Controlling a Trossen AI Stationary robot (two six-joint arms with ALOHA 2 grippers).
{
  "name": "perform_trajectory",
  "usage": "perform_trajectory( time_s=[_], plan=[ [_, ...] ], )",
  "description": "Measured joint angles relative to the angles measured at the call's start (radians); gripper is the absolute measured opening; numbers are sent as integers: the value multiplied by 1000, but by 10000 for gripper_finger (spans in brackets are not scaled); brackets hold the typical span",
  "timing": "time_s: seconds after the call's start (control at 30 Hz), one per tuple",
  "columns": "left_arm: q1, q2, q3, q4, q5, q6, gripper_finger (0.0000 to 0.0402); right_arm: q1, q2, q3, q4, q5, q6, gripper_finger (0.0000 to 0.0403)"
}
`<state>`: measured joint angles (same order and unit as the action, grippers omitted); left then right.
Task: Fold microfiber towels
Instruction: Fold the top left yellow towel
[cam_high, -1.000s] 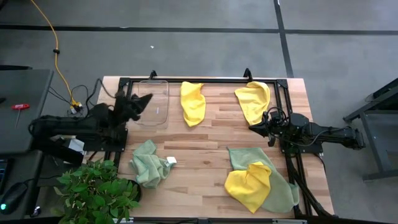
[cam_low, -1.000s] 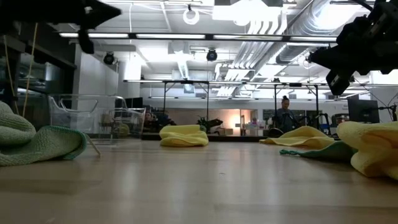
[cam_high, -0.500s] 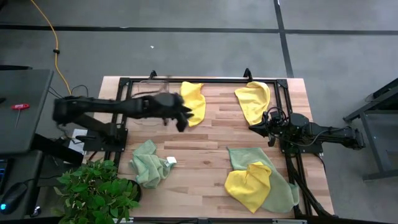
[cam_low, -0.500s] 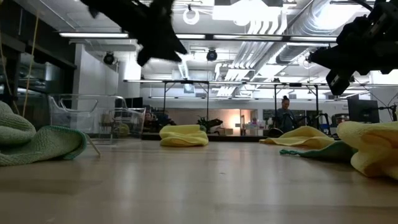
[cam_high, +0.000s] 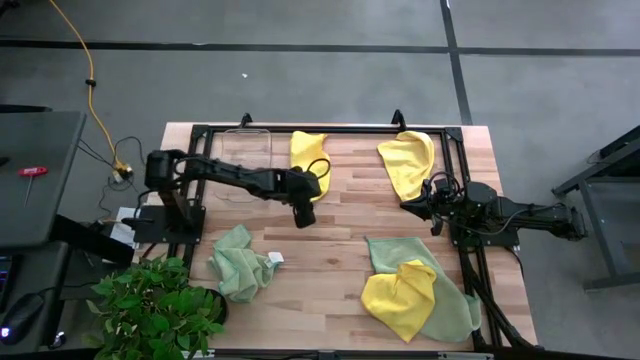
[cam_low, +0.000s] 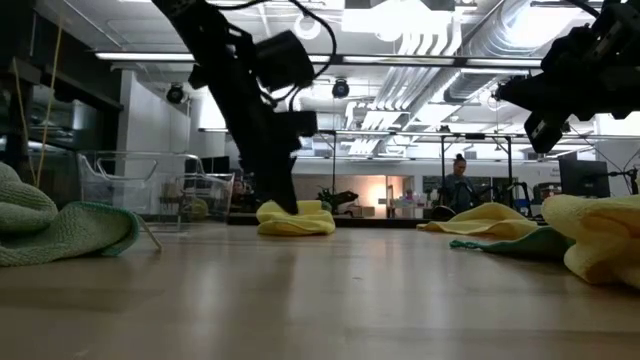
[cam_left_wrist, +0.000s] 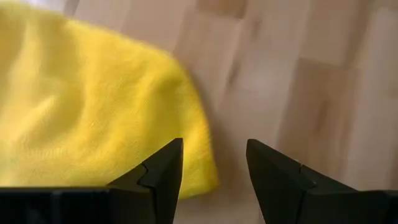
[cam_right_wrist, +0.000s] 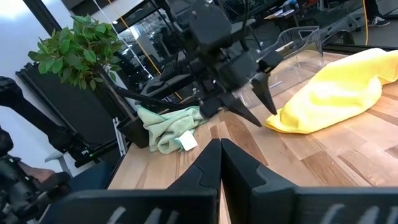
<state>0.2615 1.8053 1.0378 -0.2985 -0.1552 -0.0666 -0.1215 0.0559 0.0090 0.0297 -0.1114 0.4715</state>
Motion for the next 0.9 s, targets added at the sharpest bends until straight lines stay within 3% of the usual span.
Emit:
perform_trajectory(
  time_s=[0.4, 0.53, 0.73, 0.9],
  plan=[
    [-1, 69, 1, 6, -117, 55, 159, 0, 2, 0, 0, 0, 0, 0],
    [0, 66, 0, 10, -118, 55, 120, 0, 2, 0, 0, 0, 0, 0],
    [2, 45, 0, 9, -73, 69, 14, 0, 2, 0, 0, 0, 0, 0],
    [7, -33, 0, 19, 49, 50, 10, 0, 2, 0, 0, 0, 0, 0]
  ],
)
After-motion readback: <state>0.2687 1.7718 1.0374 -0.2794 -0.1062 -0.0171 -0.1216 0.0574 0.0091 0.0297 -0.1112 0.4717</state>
